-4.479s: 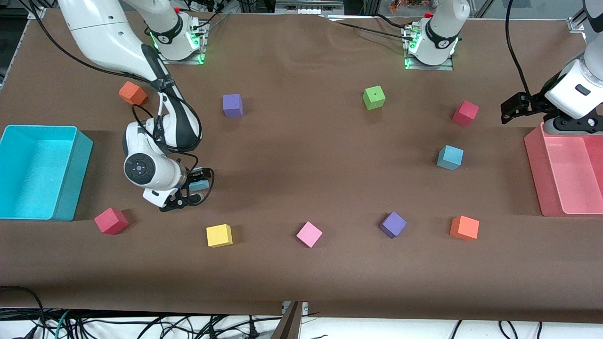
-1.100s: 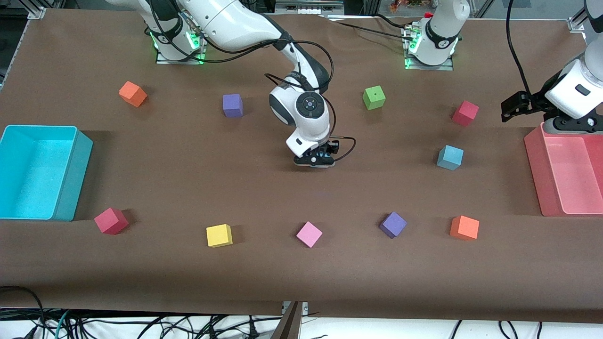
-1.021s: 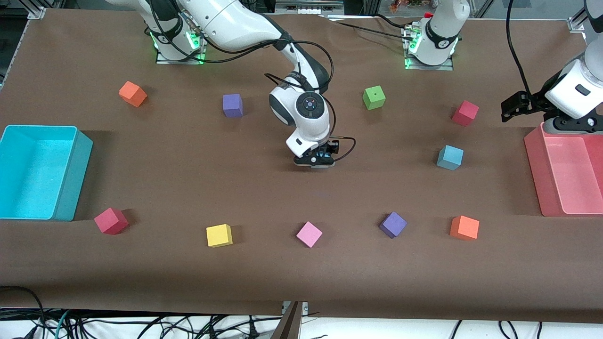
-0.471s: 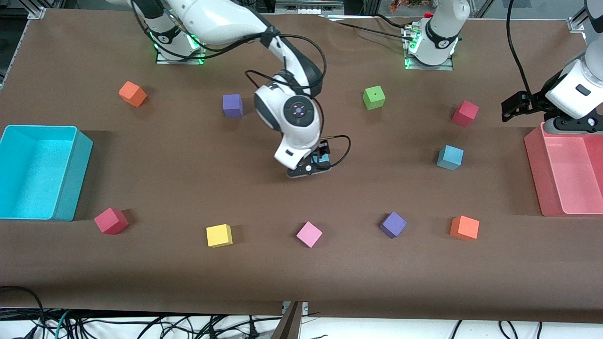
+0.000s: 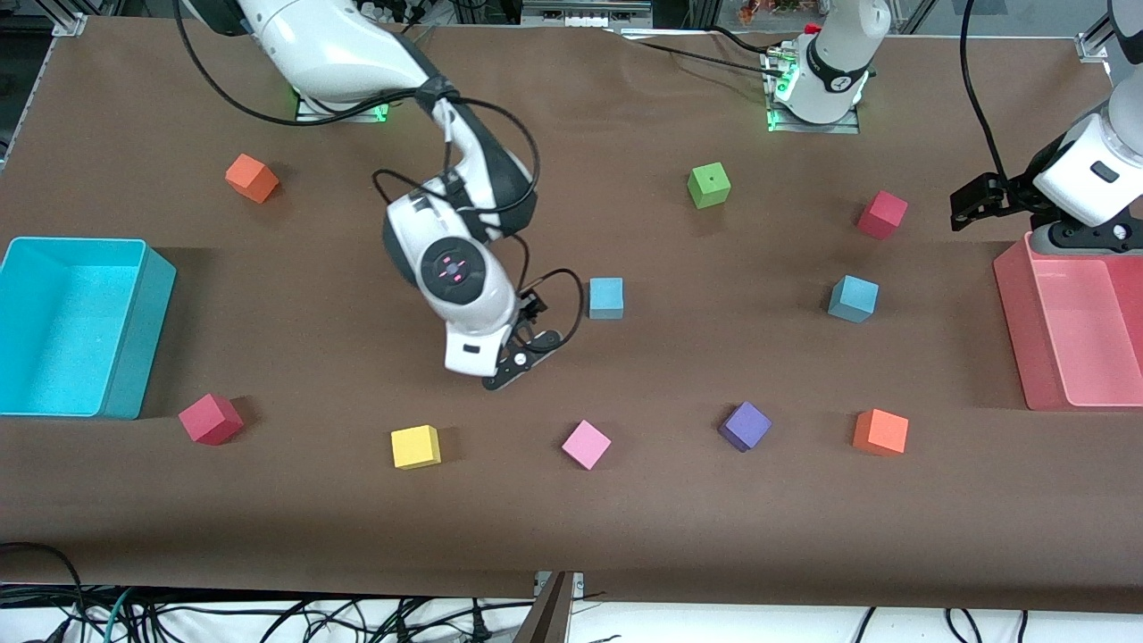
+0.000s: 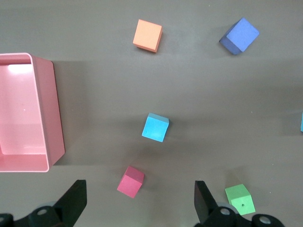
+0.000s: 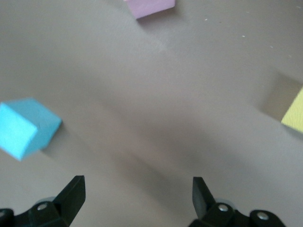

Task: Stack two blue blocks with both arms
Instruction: 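Grasp the other cyan cube with the left gripper while the right gripper waits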

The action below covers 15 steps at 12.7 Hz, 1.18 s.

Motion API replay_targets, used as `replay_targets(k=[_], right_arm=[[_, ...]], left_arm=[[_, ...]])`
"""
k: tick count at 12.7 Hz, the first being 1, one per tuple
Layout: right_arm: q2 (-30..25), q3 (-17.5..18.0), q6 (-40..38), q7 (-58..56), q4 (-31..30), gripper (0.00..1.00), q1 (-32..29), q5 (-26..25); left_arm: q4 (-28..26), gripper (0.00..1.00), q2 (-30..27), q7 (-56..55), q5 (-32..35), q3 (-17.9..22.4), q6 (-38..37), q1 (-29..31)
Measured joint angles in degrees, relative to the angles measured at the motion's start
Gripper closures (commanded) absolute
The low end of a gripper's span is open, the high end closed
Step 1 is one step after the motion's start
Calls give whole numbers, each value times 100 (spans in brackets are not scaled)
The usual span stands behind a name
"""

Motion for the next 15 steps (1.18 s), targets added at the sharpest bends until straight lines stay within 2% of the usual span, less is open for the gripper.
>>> replay_targets(k=[4,6,8,12,15], right_arm=[[23,-8,144,-2310,-284,0,-503,882],[46,-8,461,-3087,-519,0,-665,1387],[60,-8,969,-3903,-878,0,-763,2018],[74,-6,1739,-5721,-1609,0,-811,3703],[78,0,1933,-7291,-2073,0,-809,5151]], left_arm=[[-160,0,414,675,0,-9,-30,-3],[-384,0,667,913,0,-1,342,4],[-1021,0,787,1031,0,2,1297,13],[-2464,0,837,1442,0,11,3143,78],[-3496,0,868,1673,0,28,4500,183]])
